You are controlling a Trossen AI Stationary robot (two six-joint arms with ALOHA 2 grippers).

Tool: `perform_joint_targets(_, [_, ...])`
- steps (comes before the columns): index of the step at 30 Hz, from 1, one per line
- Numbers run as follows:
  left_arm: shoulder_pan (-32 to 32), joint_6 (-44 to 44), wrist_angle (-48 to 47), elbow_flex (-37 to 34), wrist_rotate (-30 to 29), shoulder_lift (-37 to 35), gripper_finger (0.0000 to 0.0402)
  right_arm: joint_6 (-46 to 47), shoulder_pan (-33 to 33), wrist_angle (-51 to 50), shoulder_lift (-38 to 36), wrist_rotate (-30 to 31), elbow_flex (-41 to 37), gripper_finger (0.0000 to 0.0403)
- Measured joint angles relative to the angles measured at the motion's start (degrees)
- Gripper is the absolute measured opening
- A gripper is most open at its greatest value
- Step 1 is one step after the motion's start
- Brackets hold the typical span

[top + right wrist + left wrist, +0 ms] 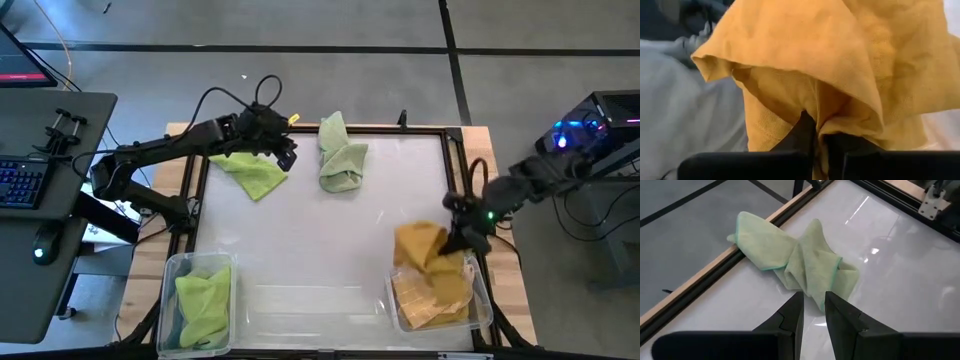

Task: Sort microfiber towel by color & place in baskets
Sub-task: Put the yellow microfiber towel into the bottom transparent bin

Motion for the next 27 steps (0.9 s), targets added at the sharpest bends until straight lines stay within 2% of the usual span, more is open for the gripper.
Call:
perform_joint_targets(5, [-1.1, 0.1, 0.0, 0.0, 0.0, 0.0, 0.0064, 7.8, 9.7, 5.1, 0.7, 2.3, -5.5, 0.0016])
perform_joint_targets(10, [-1.4, 1.4, 0.0, 0.0, 0.1, 0.0, 0.0064, 8.4, 16.6, 5.9, 3.0, 9.6, -12.4, 0.0016])
perform_joint_targets(18, [-1.2, 1.5, 0.0, 0.0, -0.8, 0.0, 0.0064, 10.4, 21.9, 9.2, 7.1, 9.1, -22.2, 0.0016])
perform_joint_targets(23, [-1.2, 1.5, 0.0, 0.0, -1.1, 0.0, 0.0064, 5.4, 23.7, 13.4, 9.6, 6.0, -25.2, 0.0018])
perform_joint_targets(27, [-1.2, 1.5, 0.0, 0.0, -1.1, -0.1, 0.0064, 2.1, 24.7, 11.6, 11.8, 5.7, -25.4, 0.0043])
